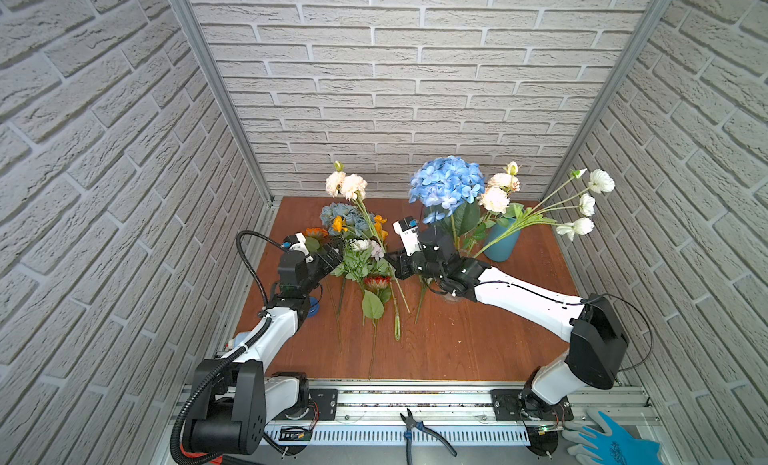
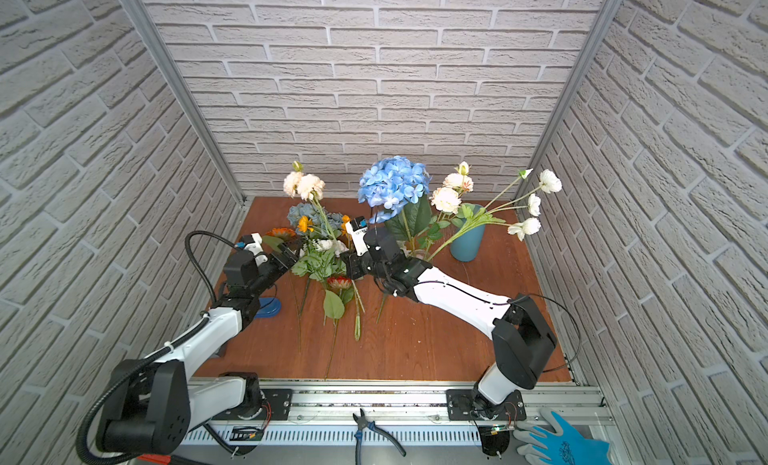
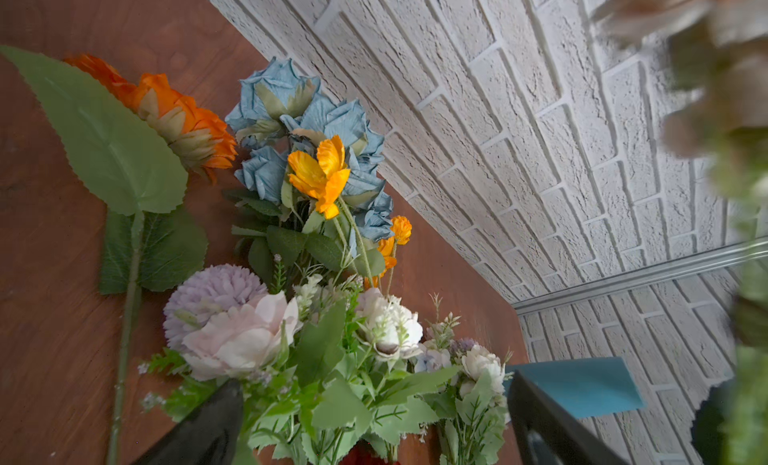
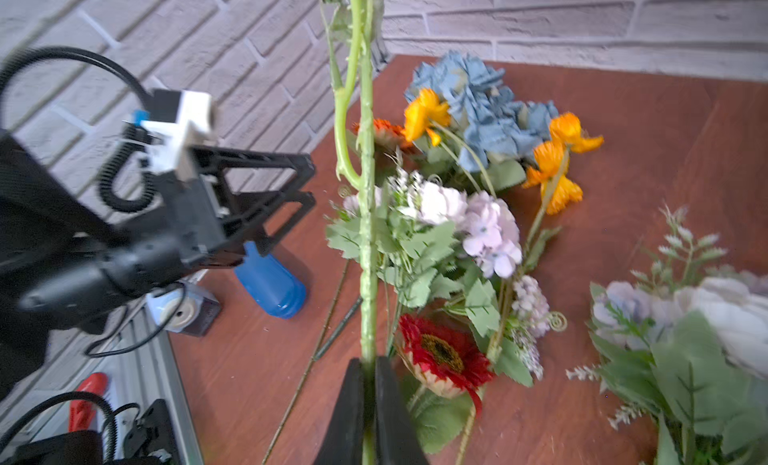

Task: Arrange the flowers into the vase
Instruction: 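Lift the peach rose stem high out of the pile with the right gripper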

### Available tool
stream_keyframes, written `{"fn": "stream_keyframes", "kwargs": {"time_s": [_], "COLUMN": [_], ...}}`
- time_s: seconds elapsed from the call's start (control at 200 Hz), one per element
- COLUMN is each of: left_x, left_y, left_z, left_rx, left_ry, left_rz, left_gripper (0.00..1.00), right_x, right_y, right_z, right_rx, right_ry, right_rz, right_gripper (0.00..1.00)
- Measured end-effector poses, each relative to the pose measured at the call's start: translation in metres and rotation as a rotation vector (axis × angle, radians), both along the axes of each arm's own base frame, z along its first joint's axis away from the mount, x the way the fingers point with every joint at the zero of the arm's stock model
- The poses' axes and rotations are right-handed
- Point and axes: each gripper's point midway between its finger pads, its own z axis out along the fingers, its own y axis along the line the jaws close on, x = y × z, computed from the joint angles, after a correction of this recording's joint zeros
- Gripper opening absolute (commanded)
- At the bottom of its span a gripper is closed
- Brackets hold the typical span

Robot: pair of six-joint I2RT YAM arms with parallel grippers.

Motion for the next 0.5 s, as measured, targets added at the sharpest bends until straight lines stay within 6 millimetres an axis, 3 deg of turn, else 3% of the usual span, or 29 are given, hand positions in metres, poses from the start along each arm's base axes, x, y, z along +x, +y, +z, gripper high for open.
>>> {"fn": "stream_keyframes", "kwargs": {"time_s": [0.145,0.5], "left_x": [0.000,-0.001], "left_y": [0.002,-0.006], "left_z": [-0.001,0.000], "left_rx": [-0.010,-0.014], "left_ry": [0.007,0.009], "left_rz": [0.015,0.000], "left_gripper": [0.98,0.98], "right_x": [-0.010,-0.038], "right_y": [0.008,0.032], "right_z": [0.026,0.041], "right_rx": [0.043,0.056], "right_ry": [-0.059,-0.113], "right_rz": [0.086,0.252], "right_gripper": [0.05,0.05]}}
